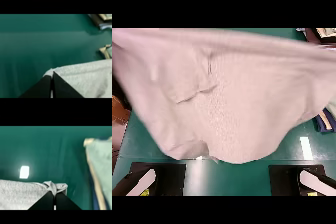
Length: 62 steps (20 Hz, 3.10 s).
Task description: Fold the shirts.
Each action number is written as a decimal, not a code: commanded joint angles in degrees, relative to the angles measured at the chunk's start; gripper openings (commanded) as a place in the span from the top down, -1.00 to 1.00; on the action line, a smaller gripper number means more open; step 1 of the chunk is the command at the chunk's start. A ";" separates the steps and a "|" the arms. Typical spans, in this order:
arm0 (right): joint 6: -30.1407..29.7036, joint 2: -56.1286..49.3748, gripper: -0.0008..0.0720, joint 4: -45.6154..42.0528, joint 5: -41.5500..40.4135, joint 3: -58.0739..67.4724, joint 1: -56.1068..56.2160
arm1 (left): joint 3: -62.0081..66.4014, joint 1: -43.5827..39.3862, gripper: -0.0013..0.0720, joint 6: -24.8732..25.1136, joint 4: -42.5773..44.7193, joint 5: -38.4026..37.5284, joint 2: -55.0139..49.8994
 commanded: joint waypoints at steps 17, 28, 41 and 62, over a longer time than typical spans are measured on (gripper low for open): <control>0.04 -33.62 0.95 3.28 -15.28 5.64 6.03 | -4.90 -10.69 0.91 7.63 9.84 16.28 -36.96; 0.09 -21.88 0.95 3.63 -29.18 -26.58 7.17 | -16.94 -10.86 0.91 8.96 15.23 12.90 -36.96; -0.42 -4.09 -0.23 4.02 -20.28 -35.50 2.23 | -35.10 -10.80 -0.47 3.39 18.93 4.22 -18.49; -0.44 14.97 -0.23 1.36 -12.90 -48.85 0.35 | -70.49 -10.93 0.91 10.49 -4.81 21.00 -1.42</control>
